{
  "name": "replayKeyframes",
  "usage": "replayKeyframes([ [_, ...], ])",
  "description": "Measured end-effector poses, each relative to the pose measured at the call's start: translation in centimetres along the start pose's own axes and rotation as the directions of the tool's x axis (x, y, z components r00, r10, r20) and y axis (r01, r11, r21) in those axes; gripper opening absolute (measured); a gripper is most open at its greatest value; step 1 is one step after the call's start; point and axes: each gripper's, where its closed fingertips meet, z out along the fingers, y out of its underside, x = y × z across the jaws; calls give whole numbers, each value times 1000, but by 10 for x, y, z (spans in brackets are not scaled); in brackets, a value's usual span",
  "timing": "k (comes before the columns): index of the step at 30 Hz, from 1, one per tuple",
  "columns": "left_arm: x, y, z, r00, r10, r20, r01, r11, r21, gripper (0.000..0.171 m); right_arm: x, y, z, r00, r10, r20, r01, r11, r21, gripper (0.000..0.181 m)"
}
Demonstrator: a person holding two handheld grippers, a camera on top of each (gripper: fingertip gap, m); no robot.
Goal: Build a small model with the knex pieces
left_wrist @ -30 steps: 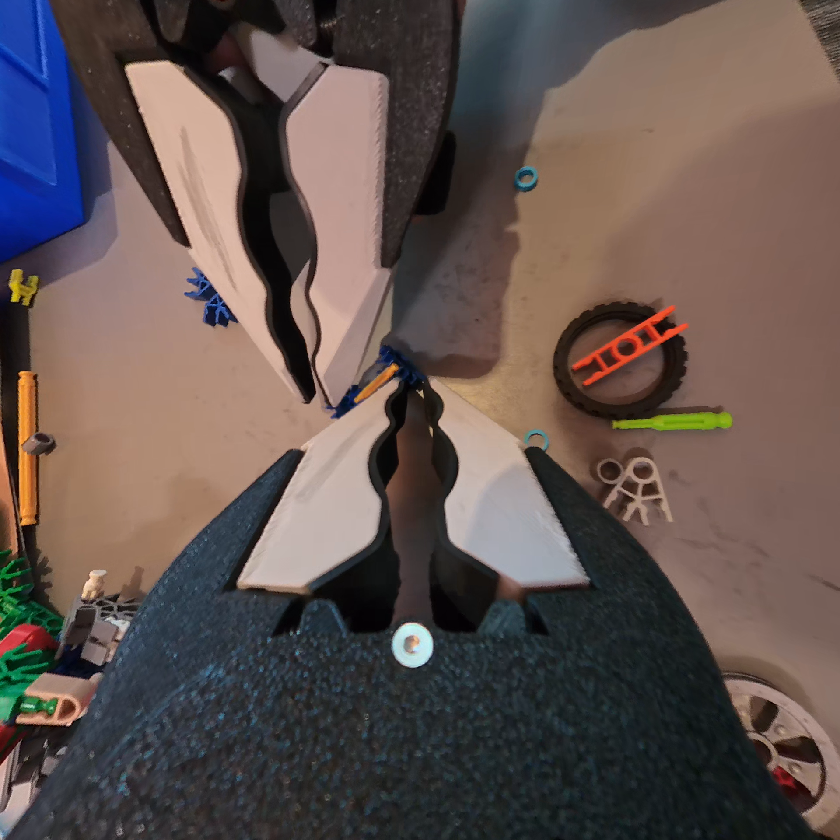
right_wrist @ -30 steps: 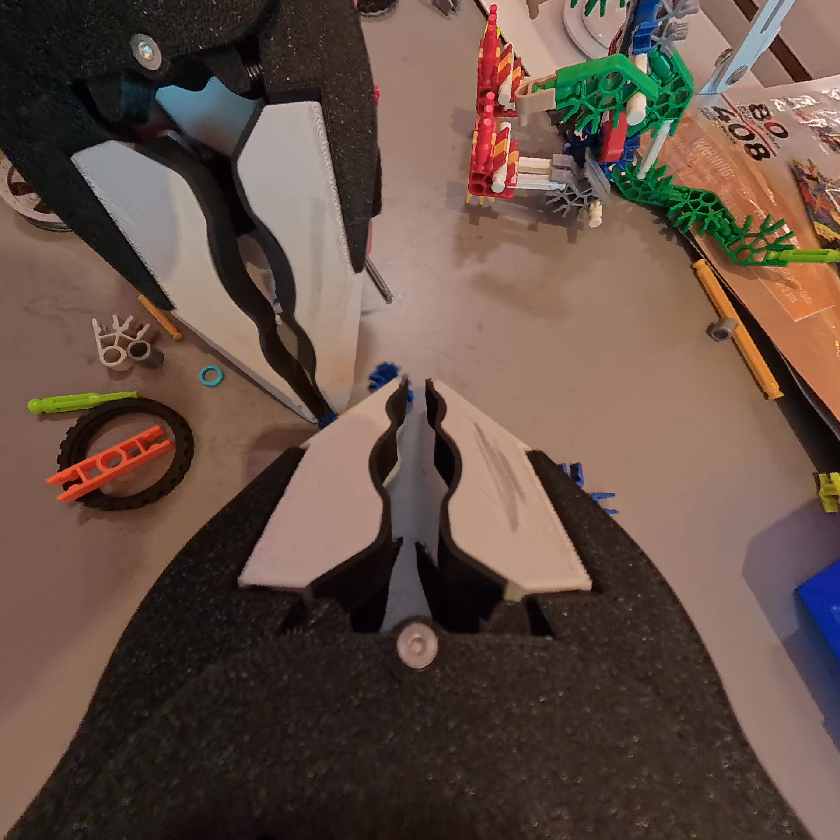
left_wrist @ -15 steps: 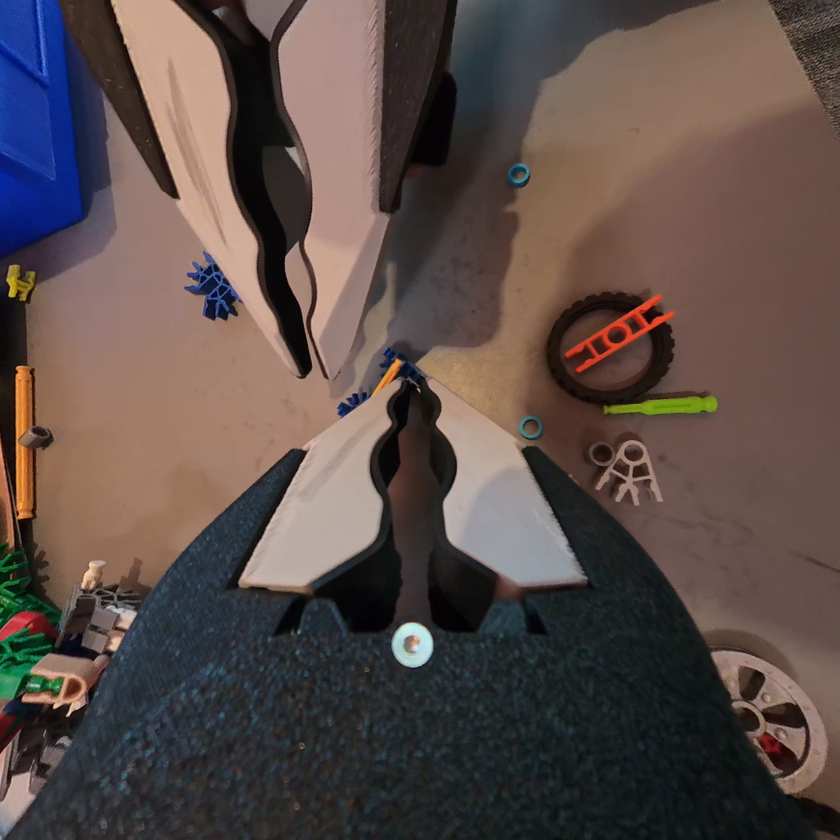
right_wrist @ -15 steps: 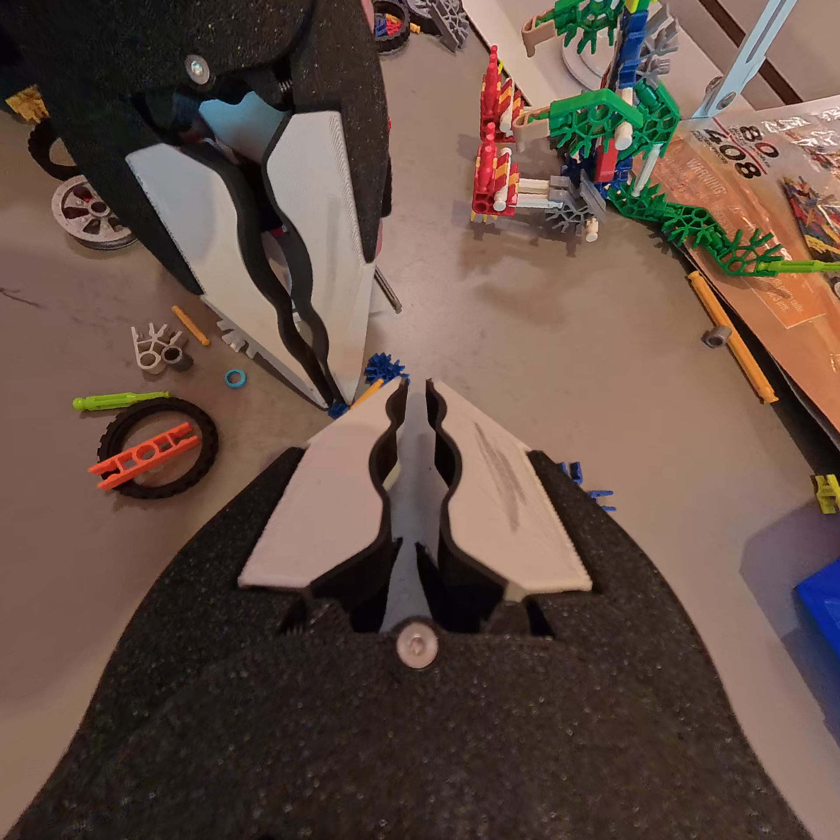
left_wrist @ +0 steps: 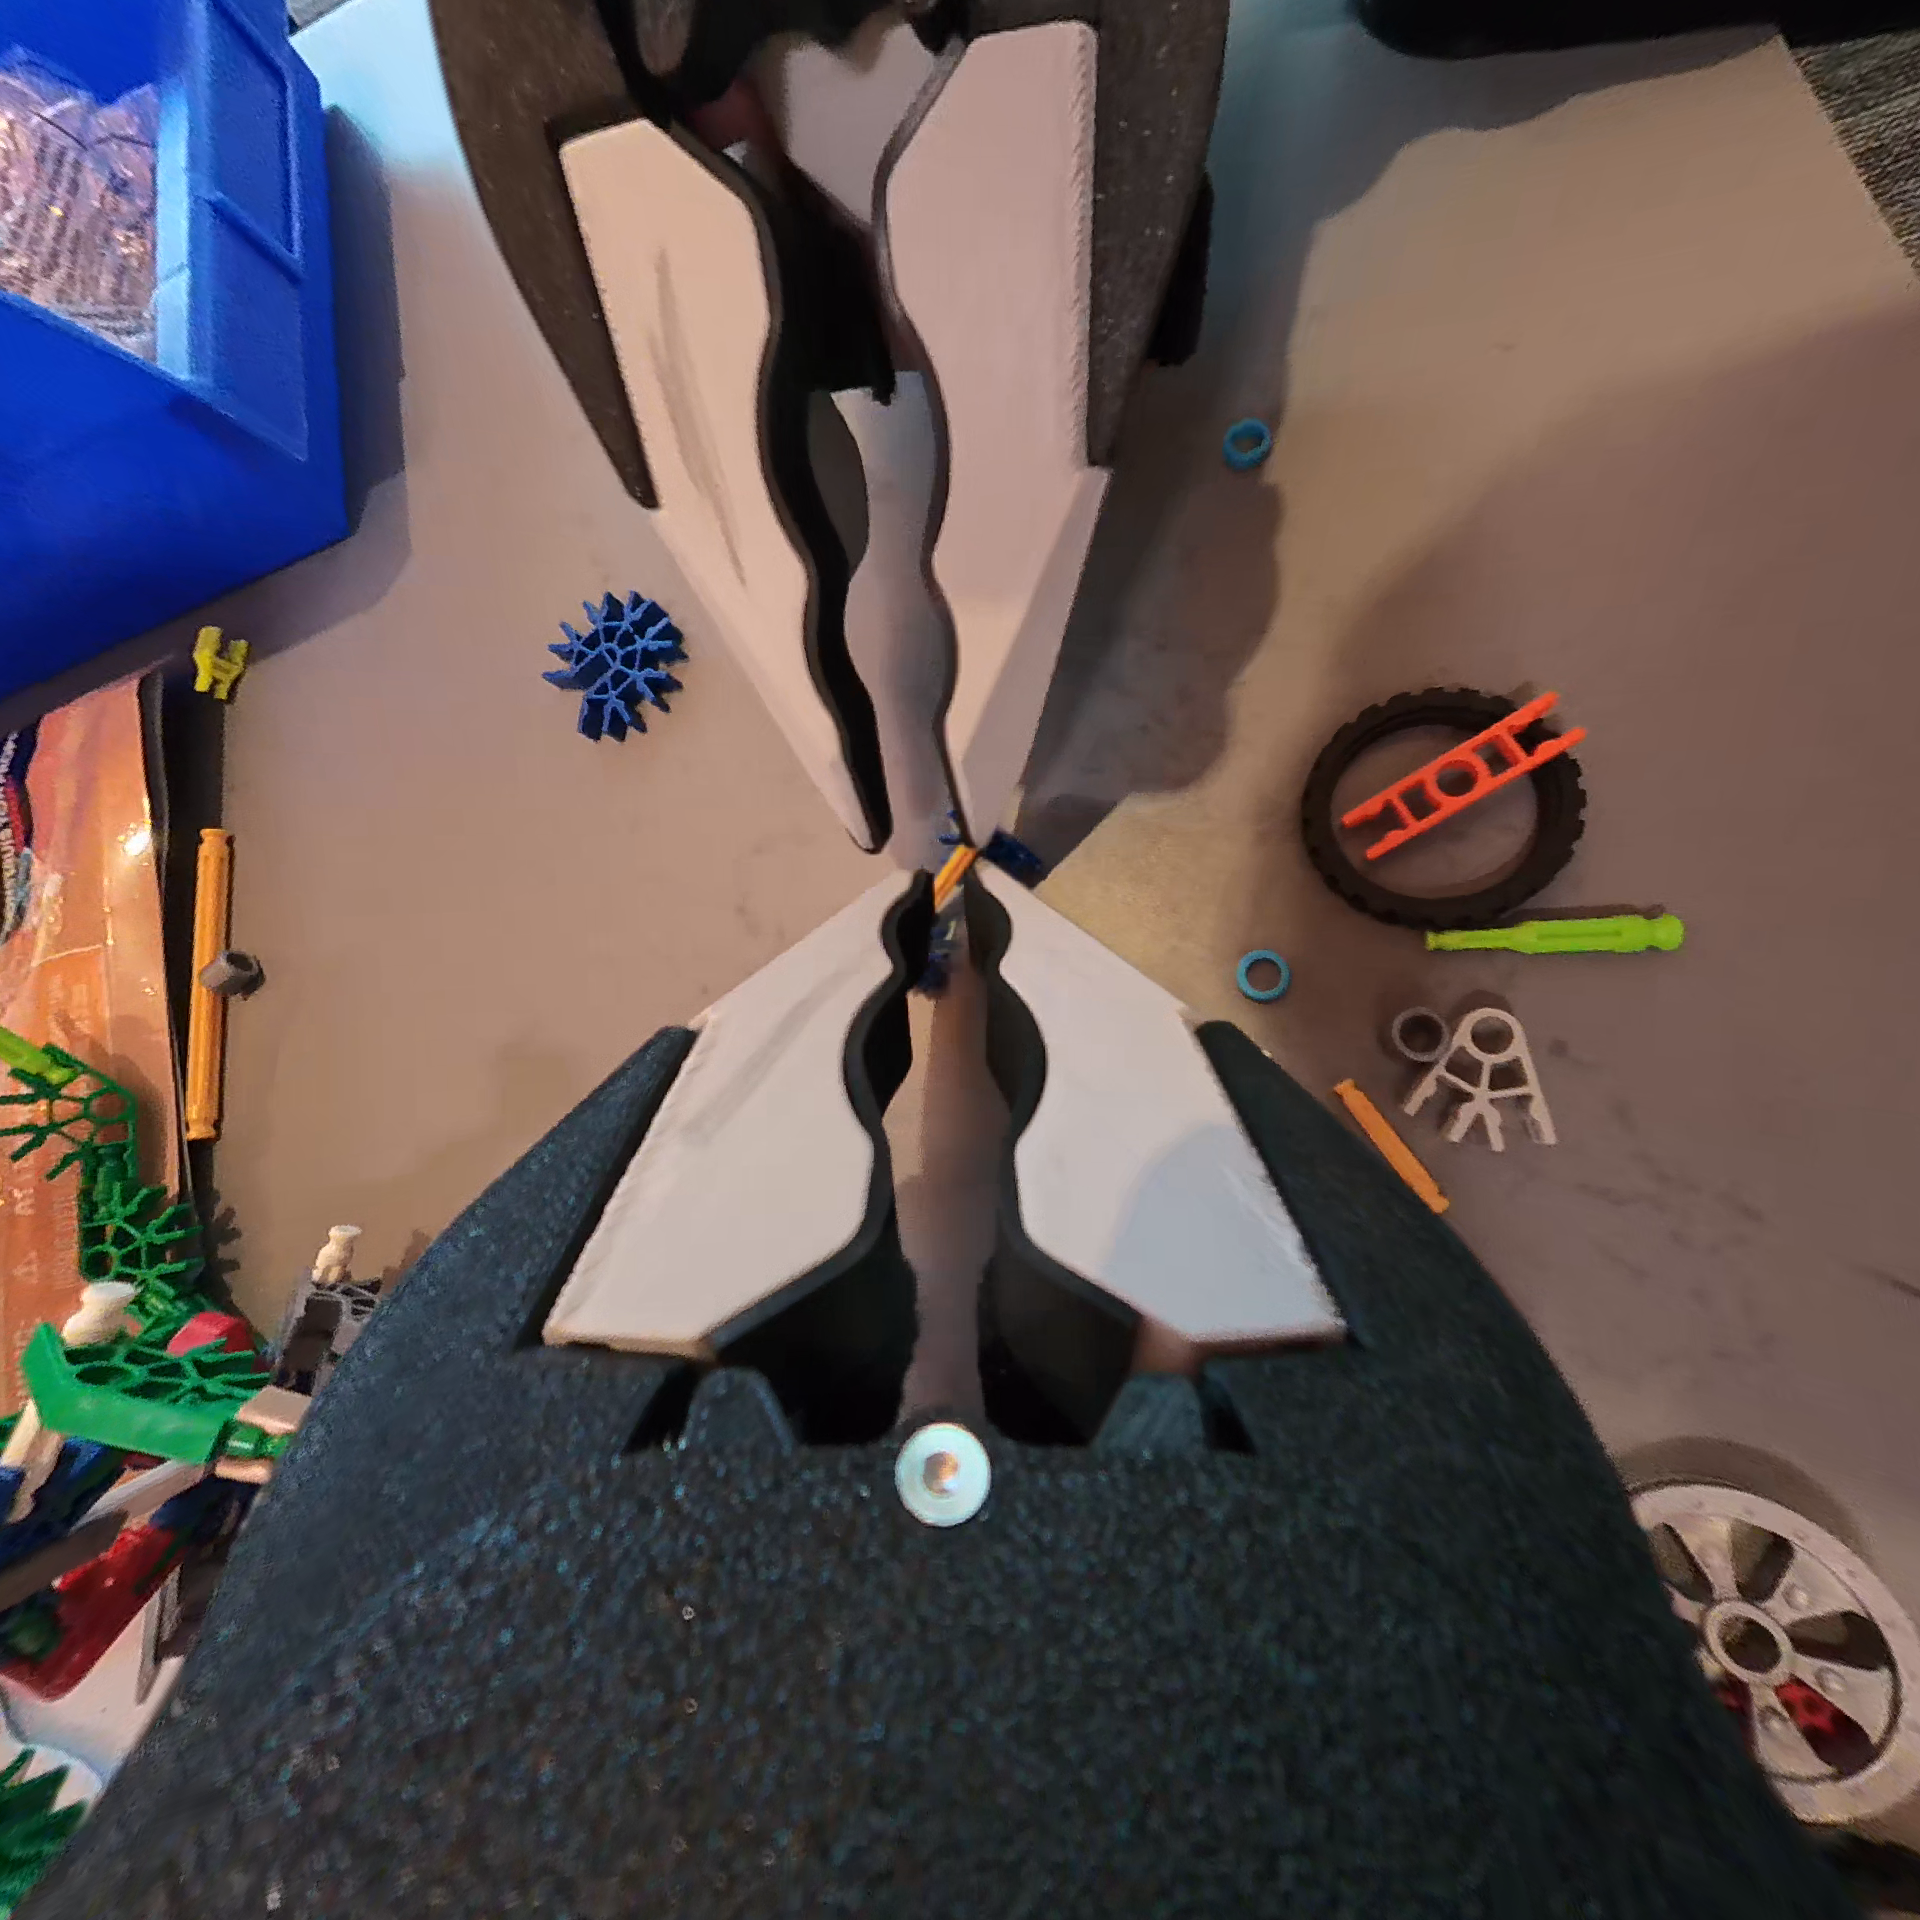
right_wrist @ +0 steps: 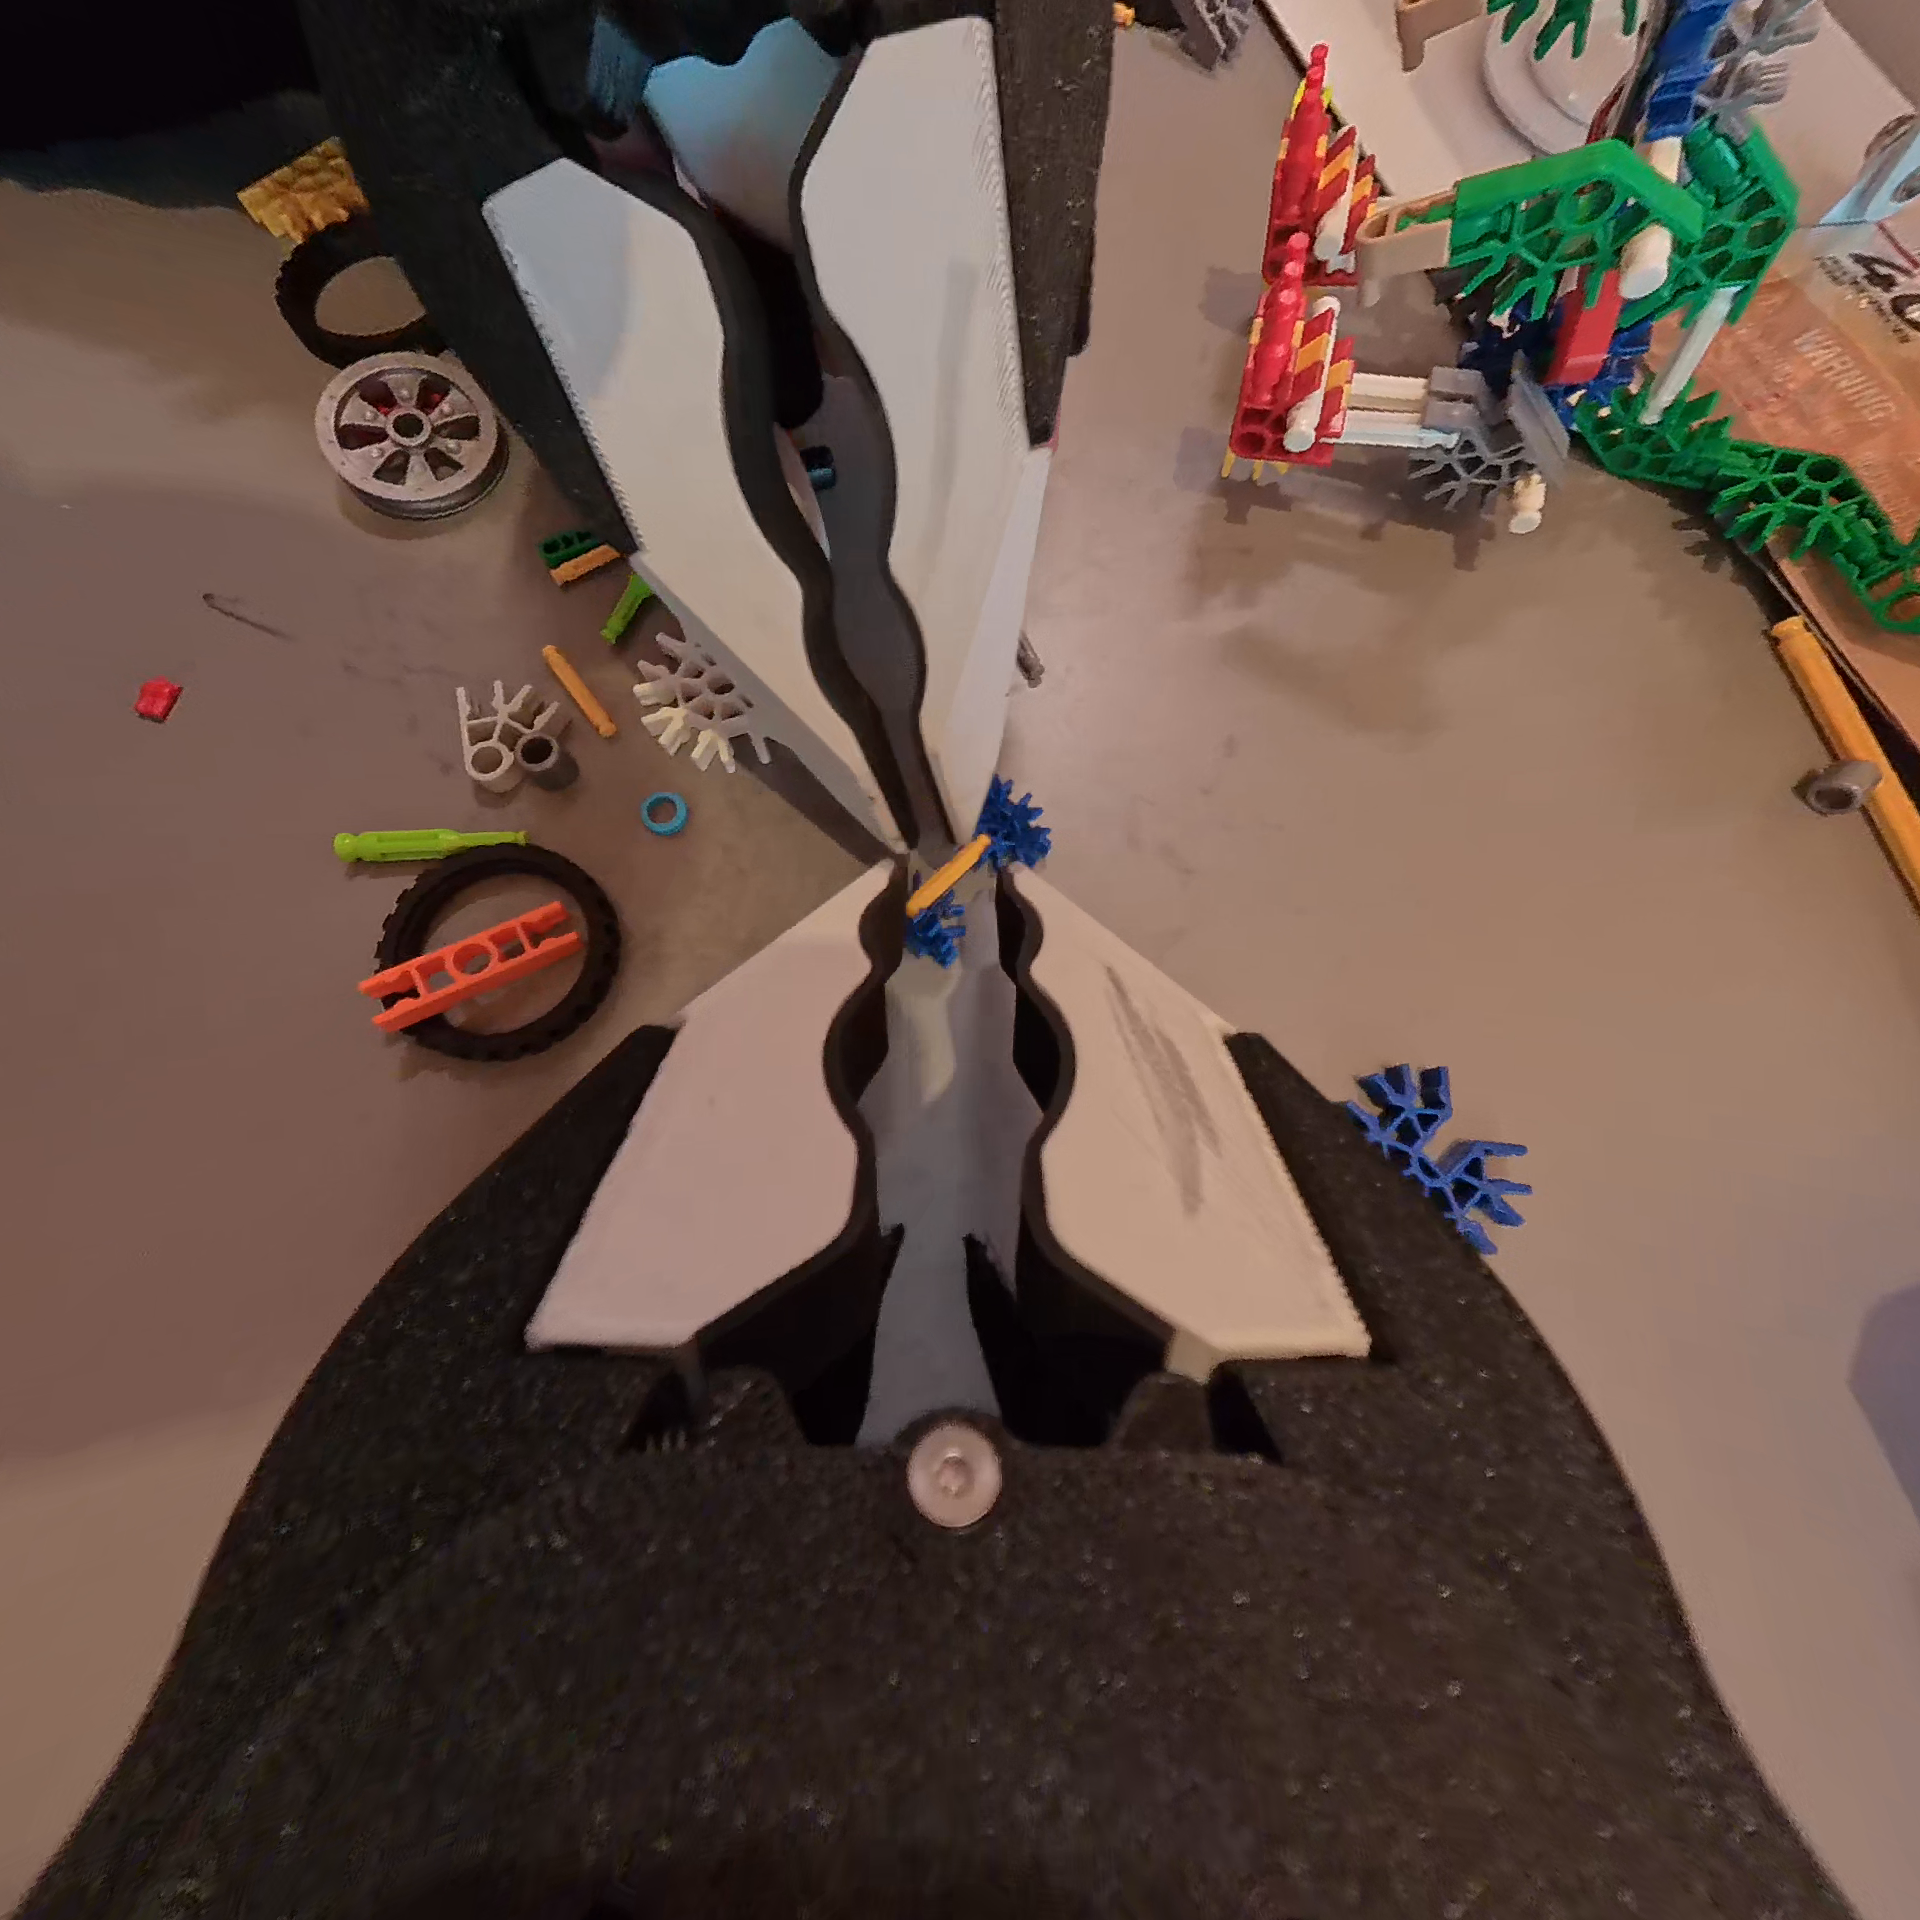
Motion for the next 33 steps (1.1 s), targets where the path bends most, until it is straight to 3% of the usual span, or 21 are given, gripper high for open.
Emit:
replayKeyframes([
  [15, -1, 5, 9, 1000, 22, 15, -21, 999, -23, 4, -7, 16, 7, 999, -18, 27, 21, 996, -83, 18],
  [33, -1, 6, 8, 1000, 20, 9, -20, 1000, -17, 0, -9, 16, 7, 999, -28, 43, 32, 996, -85, 15],
])
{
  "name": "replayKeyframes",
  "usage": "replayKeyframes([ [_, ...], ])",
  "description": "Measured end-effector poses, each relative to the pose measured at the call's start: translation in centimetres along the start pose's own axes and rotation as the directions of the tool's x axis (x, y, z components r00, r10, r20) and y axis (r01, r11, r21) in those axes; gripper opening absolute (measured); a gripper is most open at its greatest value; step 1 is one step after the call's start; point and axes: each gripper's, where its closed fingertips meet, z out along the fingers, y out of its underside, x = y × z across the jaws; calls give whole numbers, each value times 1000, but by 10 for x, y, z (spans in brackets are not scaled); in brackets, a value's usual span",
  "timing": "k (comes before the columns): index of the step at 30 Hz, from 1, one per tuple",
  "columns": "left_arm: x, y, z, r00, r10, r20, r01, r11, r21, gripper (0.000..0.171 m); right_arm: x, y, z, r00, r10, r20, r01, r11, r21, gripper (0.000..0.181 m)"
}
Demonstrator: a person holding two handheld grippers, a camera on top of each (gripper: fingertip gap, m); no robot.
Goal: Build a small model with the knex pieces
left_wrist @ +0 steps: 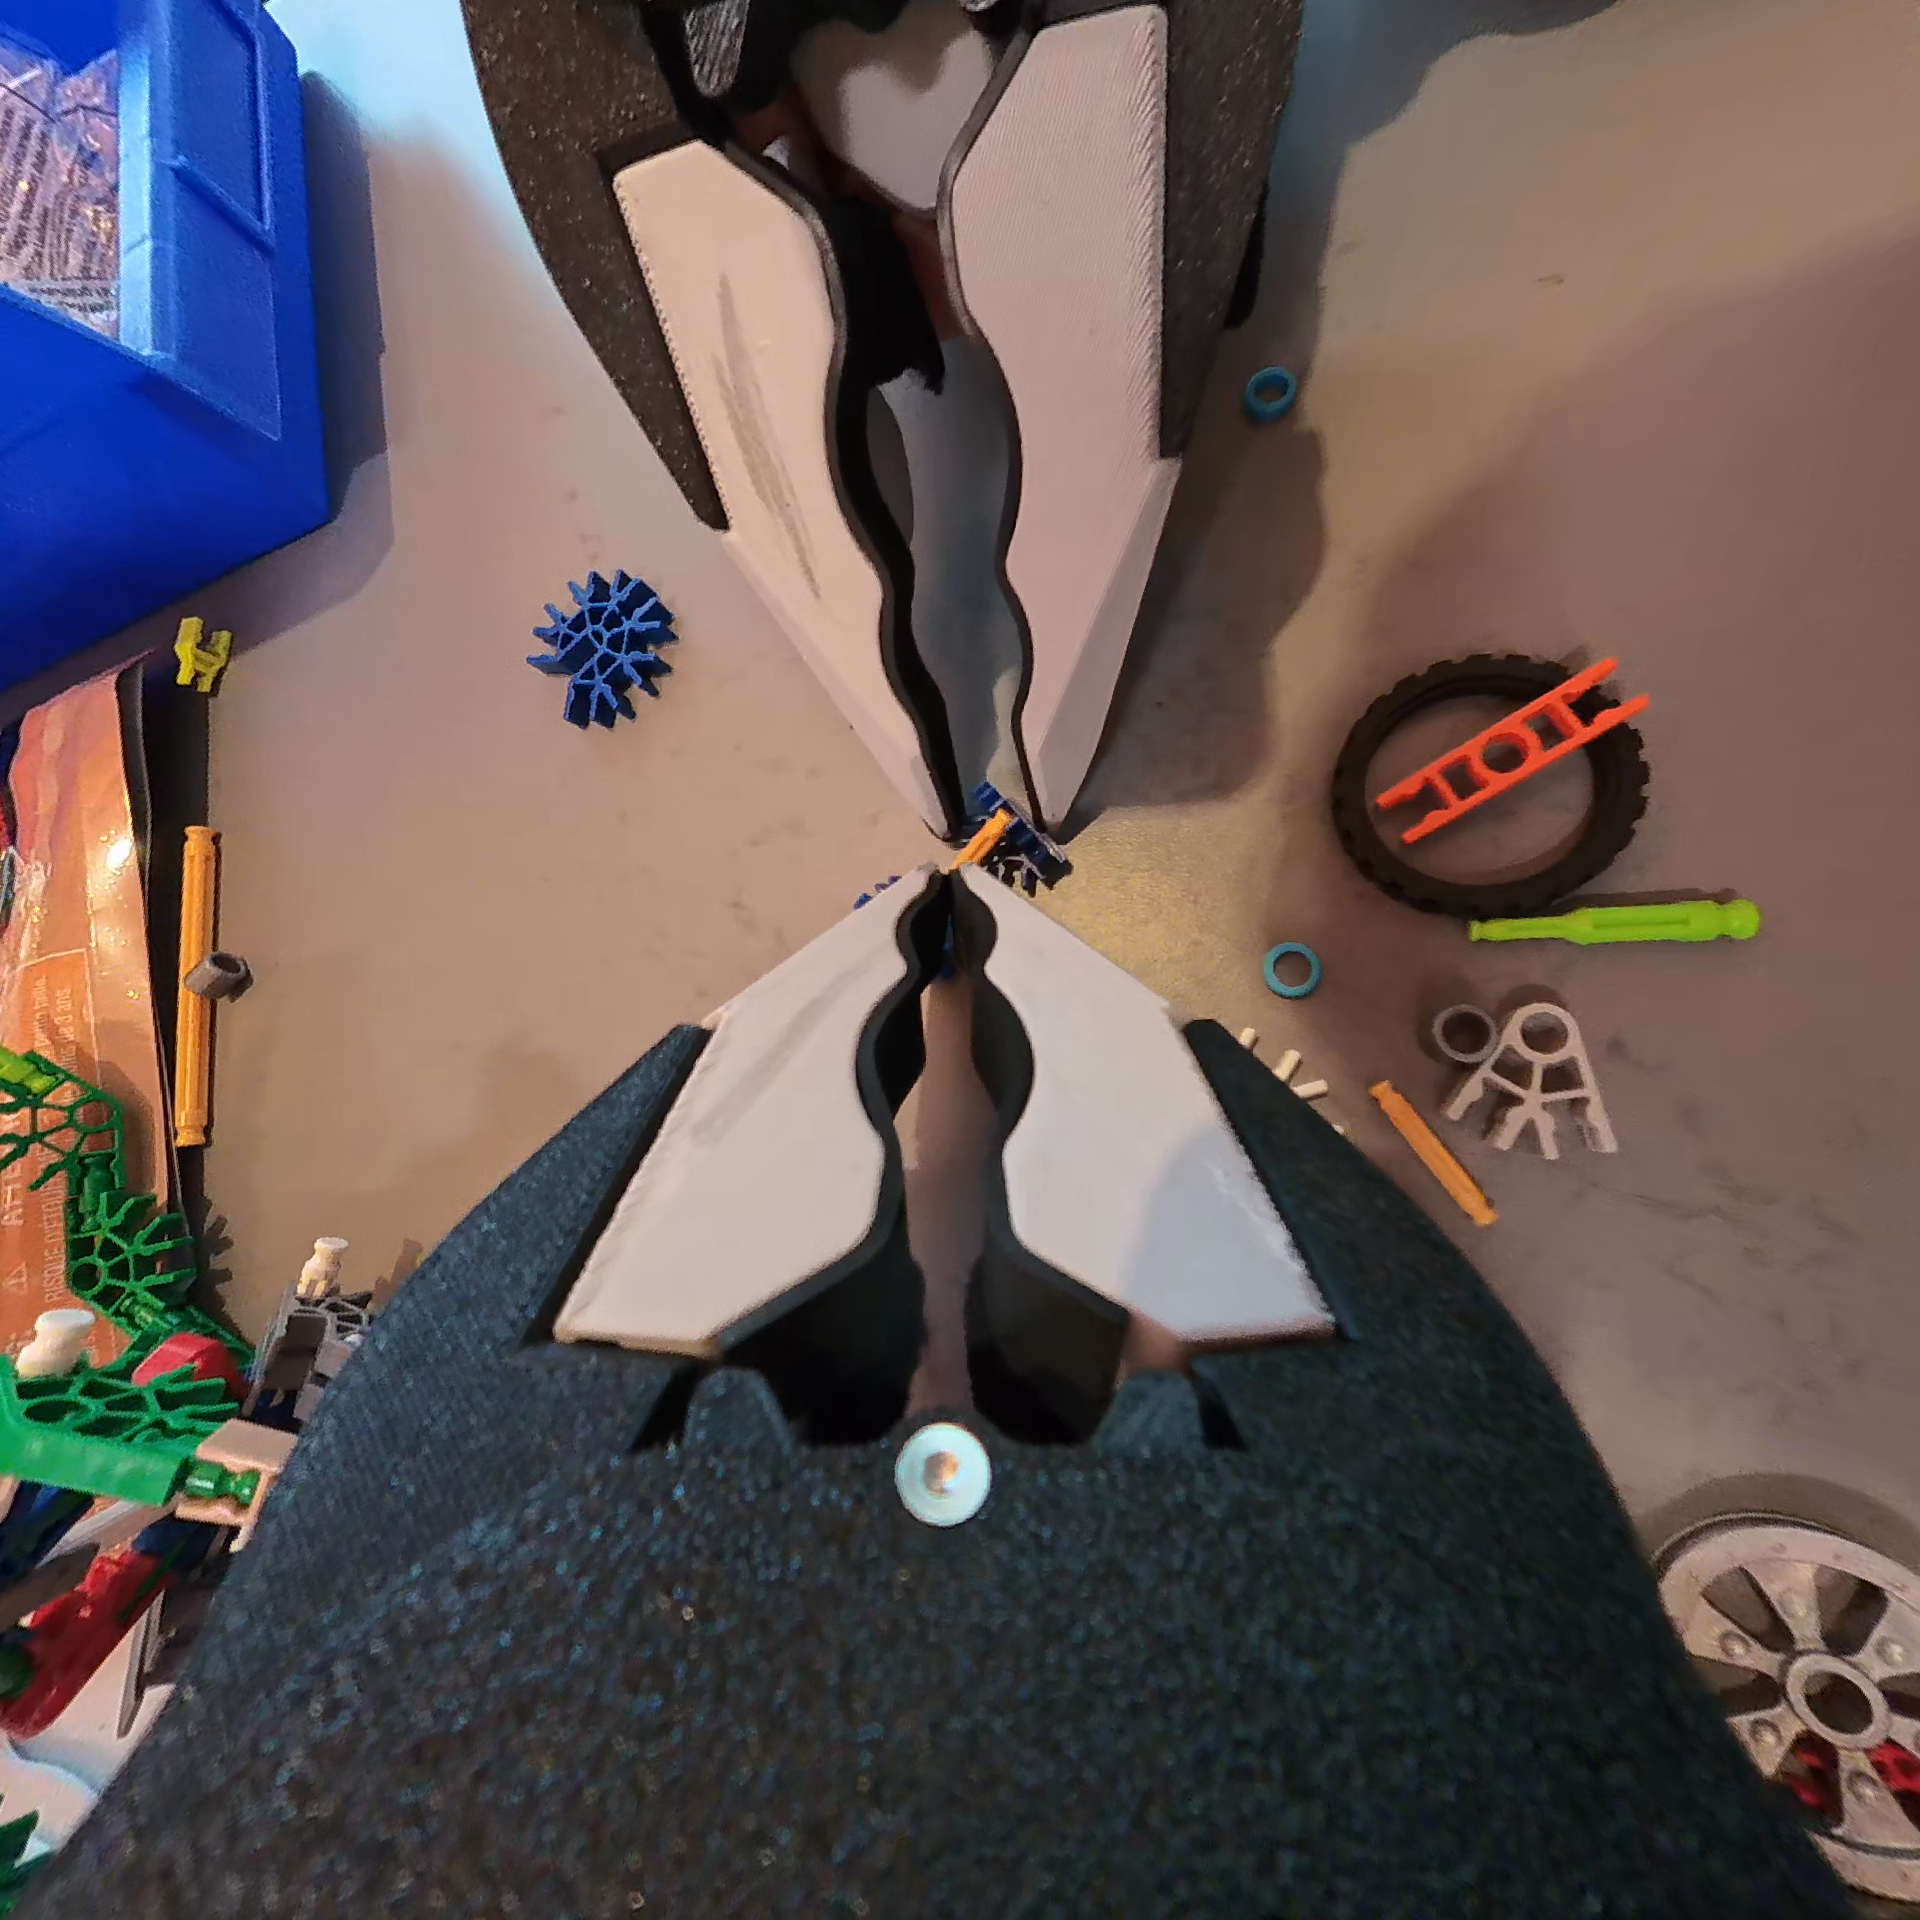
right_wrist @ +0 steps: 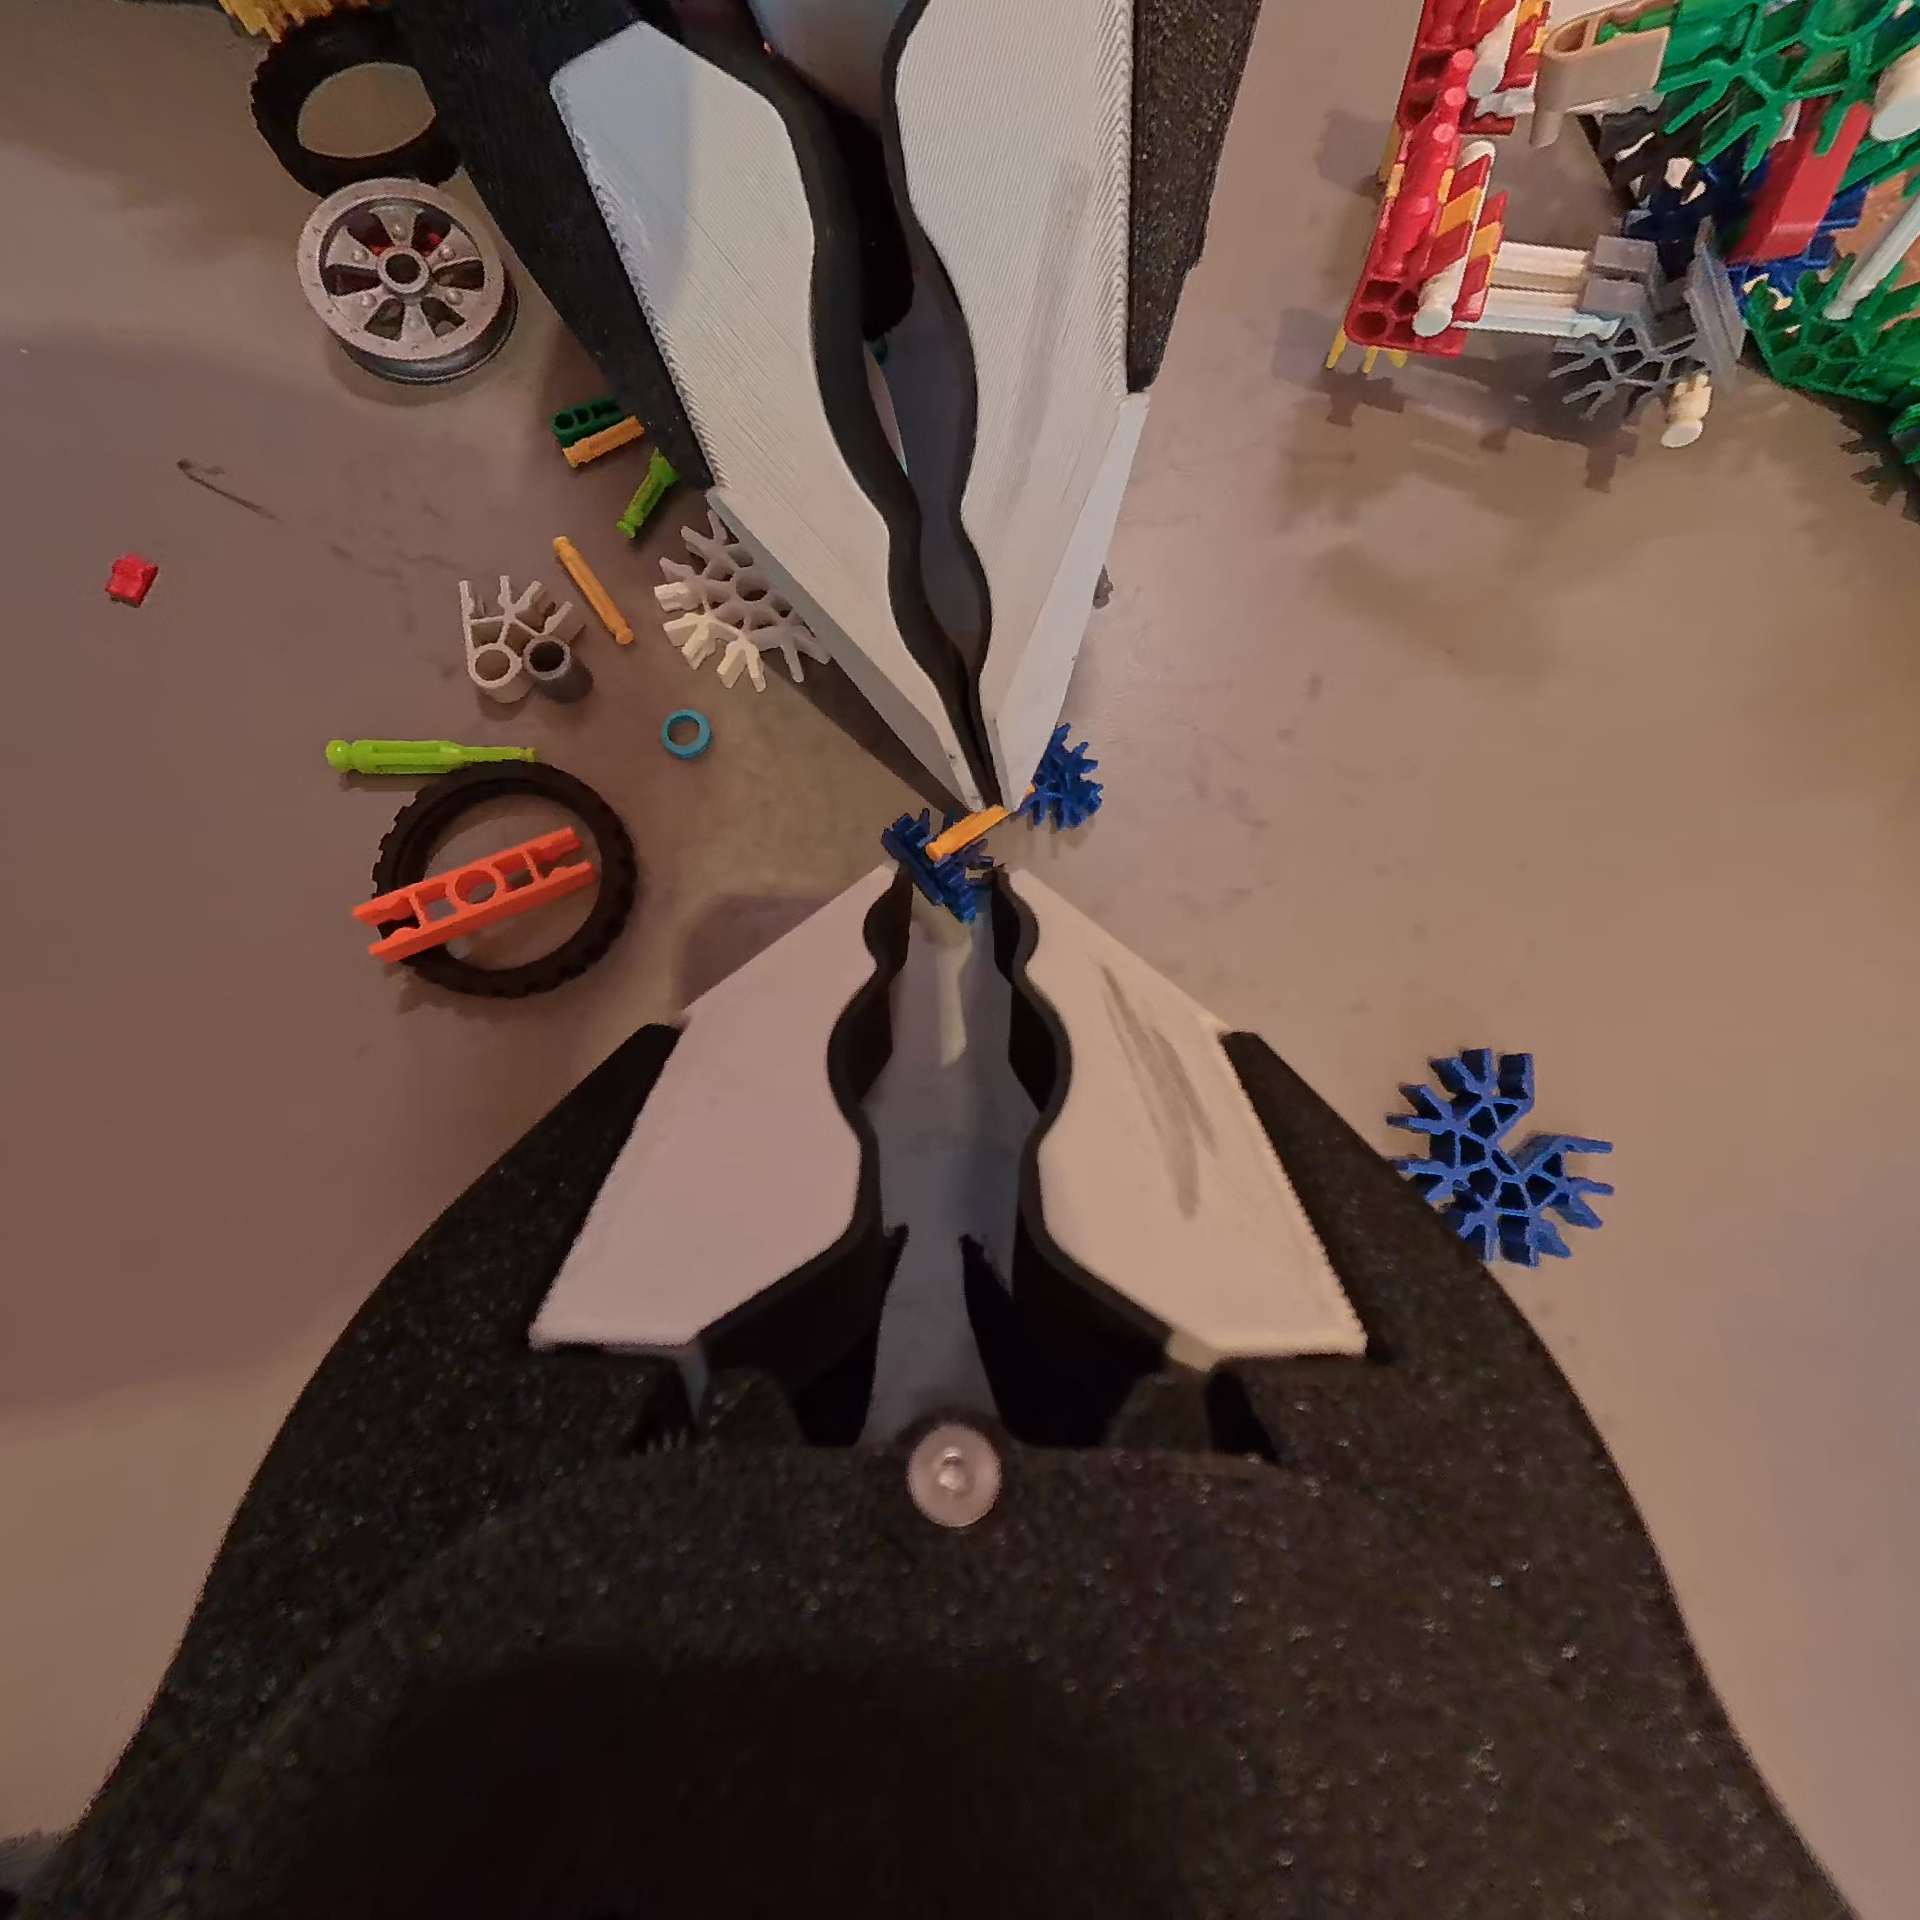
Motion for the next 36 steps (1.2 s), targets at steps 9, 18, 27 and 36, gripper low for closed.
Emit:
replayKeyframes([
  [9, 2, -3, -2, 1000, 10, -9, -10, 1000, 17, 5, -3, 0, 0, 1000, -10, 11, 10, 1000, 1, 13],
  [18, 6, -2, 1, 999, 24, -24, -23, 1000, 14, 7, -4, -1, 0, 1000, -18, 14, 18, 1000, 1, 12],
  [27, -13, 2, 4, 996, -56, 66, 57, 998, -16, 2, 14, -3, -6, 997, 20, -70, -19, 1000, 16, 22],
  [36, -36, 3, 12, 965, -176, 195, 185, 983, -24, 1, 37, 4, -4, 980, 79, -181, -82, 997, -12, 32],
])
